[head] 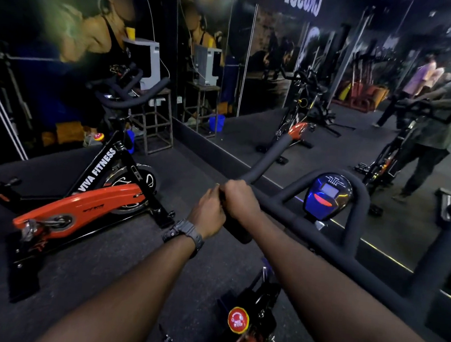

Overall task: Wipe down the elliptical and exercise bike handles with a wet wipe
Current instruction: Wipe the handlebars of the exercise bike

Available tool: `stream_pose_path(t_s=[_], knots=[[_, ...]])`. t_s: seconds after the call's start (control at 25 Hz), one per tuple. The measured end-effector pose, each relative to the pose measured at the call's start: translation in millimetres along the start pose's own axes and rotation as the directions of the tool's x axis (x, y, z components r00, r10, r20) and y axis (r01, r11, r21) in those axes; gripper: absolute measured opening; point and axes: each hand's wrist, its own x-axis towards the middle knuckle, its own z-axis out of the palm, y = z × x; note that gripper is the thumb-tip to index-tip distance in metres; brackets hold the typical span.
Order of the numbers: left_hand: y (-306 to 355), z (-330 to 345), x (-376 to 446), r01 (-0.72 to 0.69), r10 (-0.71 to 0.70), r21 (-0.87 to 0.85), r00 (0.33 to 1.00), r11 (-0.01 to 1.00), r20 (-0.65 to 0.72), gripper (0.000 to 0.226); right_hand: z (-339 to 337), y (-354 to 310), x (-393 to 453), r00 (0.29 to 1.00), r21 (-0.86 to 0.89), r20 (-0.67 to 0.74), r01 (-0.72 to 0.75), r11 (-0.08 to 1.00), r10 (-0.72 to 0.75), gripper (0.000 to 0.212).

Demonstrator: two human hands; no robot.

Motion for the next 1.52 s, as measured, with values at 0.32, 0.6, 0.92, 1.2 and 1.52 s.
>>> stream_pose_path(t_s=[0.32, 0.6, 0.92, 1.2, 1.52], knots=[[11, 12, 63, -0.126, 0.121, 0.030, 0.983, 0.992, 0.135, 0.037, -38, 44, 26, 0.992, -0.212, 0.067, -0.092, 0.973, 0.108, 0.023], [57, 27, 68, -0.426, 0.380, 0.115, 0.879, 0.897, 0.289, 0.008, -76, 66, -51, 0.977, -0.337, 0.139, -0.106, 0.936, 0.161, 0.026], [61, 22, 52, -0.457, 0.401, 0.149, 0.866, 0.877, 0.299, 0.032, -73, 63, -56, 0.934, -0.252, 0.009, -0.343, 0.905, 0.357, 0.026], [68, 22, 36, -0.371, 0.319, 0.135, 0.899, 0.919, 0.300, 0.039, -65, 60, -59, 0.943, -0.305, -0.015, -0.321, 0.896, 0.333, 0.024], [80, 20, 20, -0.392, 0.333, 0.201, 0.902, 0.898, 0.274, 0.049, -77, 65, -73, 0.973, -0.372, 0.013, -0.211, 0.904, 0.232, 0.022]])
